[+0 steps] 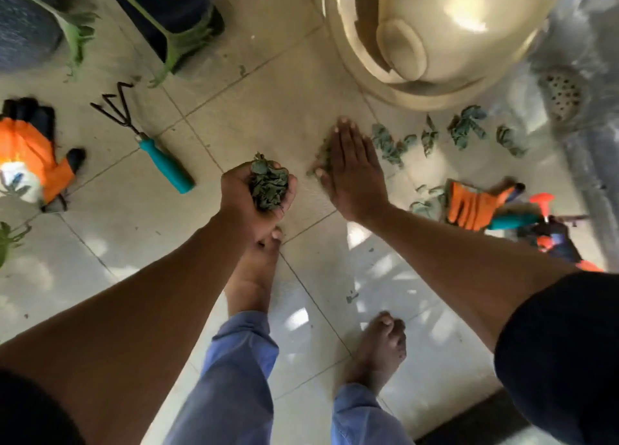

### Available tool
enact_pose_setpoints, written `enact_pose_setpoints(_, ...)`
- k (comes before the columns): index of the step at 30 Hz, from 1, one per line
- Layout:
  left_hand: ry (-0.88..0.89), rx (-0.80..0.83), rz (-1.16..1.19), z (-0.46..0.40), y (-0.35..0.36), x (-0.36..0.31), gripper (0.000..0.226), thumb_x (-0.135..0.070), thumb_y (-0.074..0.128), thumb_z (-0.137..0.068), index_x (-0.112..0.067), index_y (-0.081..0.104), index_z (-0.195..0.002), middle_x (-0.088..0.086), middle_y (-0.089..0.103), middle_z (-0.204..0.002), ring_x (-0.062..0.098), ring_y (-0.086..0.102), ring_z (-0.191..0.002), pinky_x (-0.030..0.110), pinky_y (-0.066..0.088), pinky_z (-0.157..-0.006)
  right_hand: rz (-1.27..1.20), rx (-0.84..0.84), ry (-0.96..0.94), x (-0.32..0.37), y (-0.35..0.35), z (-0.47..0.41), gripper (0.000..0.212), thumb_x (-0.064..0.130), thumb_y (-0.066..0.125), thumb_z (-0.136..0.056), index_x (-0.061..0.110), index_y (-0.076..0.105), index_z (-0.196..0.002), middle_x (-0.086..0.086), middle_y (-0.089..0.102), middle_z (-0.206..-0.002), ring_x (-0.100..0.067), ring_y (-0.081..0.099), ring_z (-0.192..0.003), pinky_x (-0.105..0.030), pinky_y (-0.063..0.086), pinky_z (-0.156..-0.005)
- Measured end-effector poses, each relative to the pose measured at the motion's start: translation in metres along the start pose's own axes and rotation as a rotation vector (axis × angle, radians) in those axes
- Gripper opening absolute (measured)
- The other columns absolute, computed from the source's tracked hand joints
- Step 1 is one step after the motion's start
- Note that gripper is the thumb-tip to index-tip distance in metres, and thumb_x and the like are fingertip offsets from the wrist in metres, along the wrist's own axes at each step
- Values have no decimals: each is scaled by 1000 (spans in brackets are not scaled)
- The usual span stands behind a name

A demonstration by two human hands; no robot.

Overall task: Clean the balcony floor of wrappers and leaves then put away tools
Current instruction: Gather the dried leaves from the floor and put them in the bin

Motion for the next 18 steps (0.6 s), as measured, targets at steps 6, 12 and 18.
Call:
enact_pose_setpoints(6,-60,21,-50,-6,23,52,27,-13,51,-92,-4,66,-72,12,66,-80,27,66,-76,33,61,-66,-20,-72,127,-43,-3,71,70,40,47,-98,9,29,-159,-23,21,-166,-40,20,-153,-55,24,-122)
enact_pose_setpoints(12,-59,28,-58,-10,25,67,24,-12,53,-86,-4,69,-70,9,64,-82,27,66,-75,33,62,-68,-250,-100,548,-105,-22,57,76,32,72,-80,18,40,-147,-20,40,-143,-40,41,-126,-52,47,-99)
enact_pose_setpoints(18,-24,1,-31,-7,13,52,28,-14,55,-86,-2,73,-68,10,65,-85,26,65,-80,33,62,-69,-278,-21,352,-73,-20,17,81,23,68,-68,20,44,-146,-19,41,-139,-38,42,-123,-50,51,-96)
Point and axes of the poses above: each hand's wrist, its own z-axis away from the middle knuckle, its own y-axis out of the palm, x = y × z, the point moved 8 cm from there along -z, towards the middle knuckle
